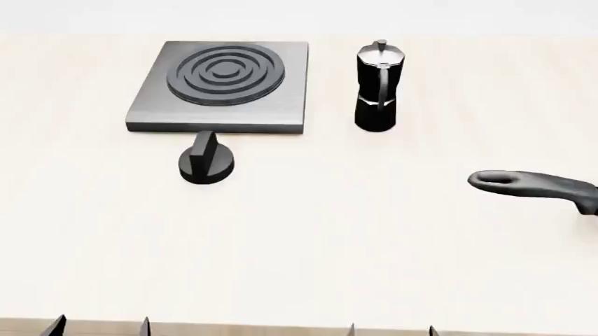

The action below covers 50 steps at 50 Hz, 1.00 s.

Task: Put the moka pot on the stove.

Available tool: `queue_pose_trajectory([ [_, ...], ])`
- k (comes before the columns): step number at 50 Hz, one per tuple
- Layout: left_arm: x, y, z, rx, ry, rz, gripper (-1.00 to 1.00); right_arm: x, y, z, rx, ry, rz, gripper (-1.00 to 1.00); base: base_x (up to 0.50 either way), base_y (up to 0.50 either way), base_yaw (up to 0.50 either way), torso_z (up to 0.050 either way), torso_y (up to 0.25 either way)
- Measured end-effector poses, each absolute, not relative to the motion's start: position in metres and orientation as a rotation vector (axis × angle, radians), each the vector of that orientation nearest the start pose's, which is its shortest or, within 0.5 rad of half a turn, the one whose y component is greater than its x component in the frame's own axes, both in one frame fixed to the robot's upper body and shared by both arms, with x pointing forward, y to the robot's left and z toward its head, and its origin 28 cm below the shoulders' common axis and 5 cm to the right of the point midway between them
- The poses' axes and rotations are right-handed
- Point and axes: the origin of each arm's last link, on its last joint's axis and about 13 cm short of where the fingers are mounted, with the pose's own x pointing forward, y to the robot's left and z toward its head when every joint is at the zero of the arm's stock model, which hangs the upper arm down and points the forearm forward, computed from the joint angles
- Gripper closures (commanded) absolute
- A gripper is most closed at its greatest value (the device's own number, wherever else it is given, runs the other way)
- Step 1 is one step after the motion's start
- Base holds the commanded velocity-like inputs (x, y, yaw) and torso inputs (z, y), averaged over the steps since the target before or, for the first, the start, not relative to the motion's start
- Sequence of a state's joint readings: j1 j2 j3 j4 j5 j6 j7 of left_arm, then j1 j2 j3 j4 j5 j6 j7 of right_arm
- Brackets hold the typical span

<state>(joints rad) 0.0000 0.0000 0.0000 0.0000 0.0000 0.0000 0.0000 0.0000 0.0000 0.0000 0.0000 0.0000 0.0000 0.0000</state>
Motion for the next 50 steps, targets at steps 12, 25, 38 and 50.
queue_pose_trajectory([
  [12,0.210,0.205,0.013,0.003,0.002,-0.001,-1.00,0.209,-0.095,0.011,0.002,0.002,0.003,-1.00,0.00,0.00,0.00,0.000,0.000],
  [25,0.209,0.205,0.015,0.005,-0.003,-0.005,-1.00,0.209,-0.095,0.012,0.002,0.001,0.007,-1.00,0.00,0.00,0.00,0.000,0.000],
  [38,0.205,0.205,0.023,-0.004,-0.045,-0.015,-1.00,0.208,-0.093,0.015,-0.016,-0.017,0.010,-1.00,0.00,0.00,0.00,0.000,0.000],
  [50,0.203,0.204,0.035,-0.006,-0.096,-0.025,-1.00,0.204,-0.091,0.026,-0.021,-0.068,0.011,-1.00,0.00,0.00,0.00,0.000,0.000],
])
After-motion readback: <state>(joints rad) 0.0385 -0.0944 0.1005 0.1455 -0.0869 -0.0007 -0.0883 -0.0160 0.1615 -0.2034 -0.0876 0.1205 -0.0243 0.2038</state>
